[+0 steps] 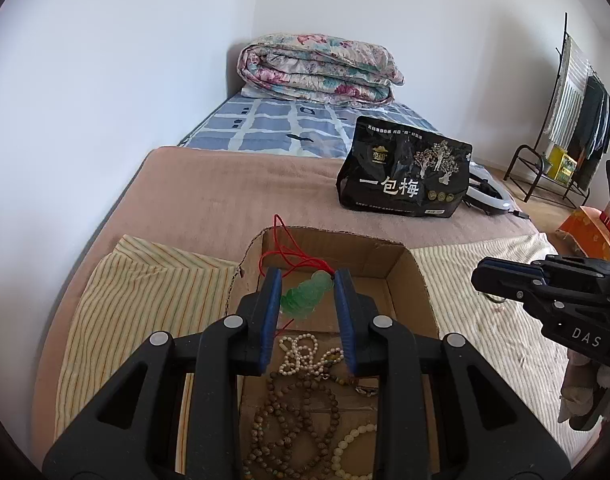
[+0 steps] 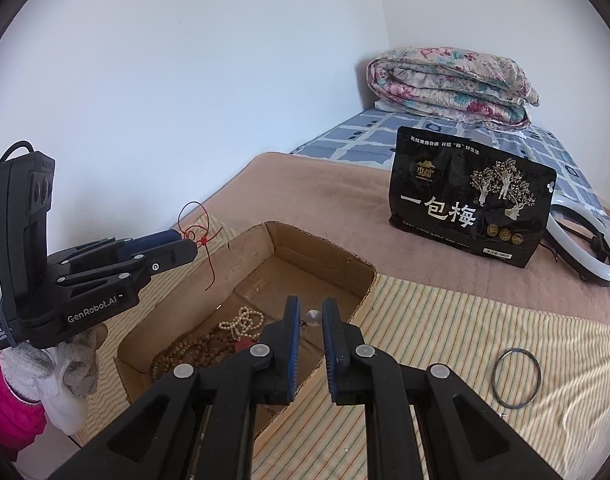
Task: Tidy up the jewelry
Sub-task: 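Carry the pendant with the left tool and the pearl bead with the right tool into the box, then open the left tool to drop the pendant while the right tool releases the pearl bead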
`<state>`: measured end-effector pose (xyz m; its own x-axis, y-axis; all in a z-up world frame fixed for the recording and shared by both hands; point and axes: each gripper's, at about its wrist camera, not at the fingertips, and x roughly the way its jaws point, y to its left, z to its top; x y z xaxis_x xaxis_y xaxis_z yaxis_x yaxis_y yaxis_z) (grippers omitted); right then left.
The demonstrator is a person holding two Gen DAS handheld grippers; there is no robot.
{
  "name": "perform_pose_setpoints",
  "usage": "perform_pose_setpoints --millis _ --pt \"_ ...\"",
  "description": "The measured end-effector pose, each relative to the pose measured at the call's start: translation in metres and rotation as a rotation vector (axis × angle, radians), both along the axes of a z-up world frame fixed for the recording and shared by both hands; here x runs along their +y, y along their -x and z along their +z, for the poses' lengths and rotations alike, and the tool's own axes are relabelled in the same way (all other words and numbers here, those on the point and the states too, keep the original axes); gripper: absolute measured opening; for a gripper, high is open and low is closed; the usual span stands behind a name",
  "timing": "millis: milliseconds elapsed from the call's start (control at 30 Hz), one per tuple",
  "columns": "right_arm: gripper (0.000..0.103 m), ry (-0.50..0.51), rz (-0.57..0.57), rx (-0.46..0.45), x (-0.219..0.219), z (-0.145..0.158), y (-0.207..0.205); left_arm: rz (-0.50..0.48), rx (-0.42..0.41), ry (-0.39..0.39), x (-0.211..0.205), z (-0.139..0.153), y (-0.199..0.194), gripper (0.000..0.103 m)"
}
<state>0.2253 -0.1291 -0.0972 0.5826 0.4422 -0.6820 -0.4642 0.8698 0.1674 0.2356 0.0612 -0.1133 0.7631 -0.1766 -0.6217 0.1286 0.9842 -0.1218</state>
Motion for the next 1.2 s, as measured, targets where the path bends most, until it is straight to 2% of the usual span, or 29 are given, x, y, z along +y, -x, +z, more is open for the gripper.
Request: perform_pose_setpoints --millis 667,700,800,900,933,1000,1100,1200 --pt "0.01 0.024 0.013 0.054 0.027 -0.027 -0.028 -0.012 0.056 0.002 0.002 -0.023 -0.023 0.026" --pt "0.012 0.028 0.013 0.053 0.027 -0.028 -0.028 -0.016 0.06 0.004 0.002 -0.024 -0.024 0.026" --pt "0.038 0.033 0.012 0.043 0.029 -0.028 -0.028 -0.012 0.062 -0.001 0.002 -0.025 -0.025 0.027" --pt "0.043 0.043 0.006 0.038 0.03 -0.027 -0.027 0.0 0.069 0.007 0.004 -0.026 -0.025 0.04" --pt "0.05 0.045 0.001 0.034 0.03 -0.027 -0.027 0.004 0.066 0.01 0.005 -0.025 -0.025 0.04" --pt "0.055 0.042 -0.009 0.027 0.028 -0.026 -0.026 0.01 0.063 0.01 0.006 -0.025 -0.025 0.04" --pt "0.056 0.034 -0.018 0.03 0.024 -0.025 -0.026 0.013 0.063 0.008 0.006 -0.024 -0.024 0.04" --pt "0.062 0.04 -0.027 0.024 0.023 -0.023 -0.025 0.015 0.066 0.008 0.006 -0.023 -0.024 0.04"
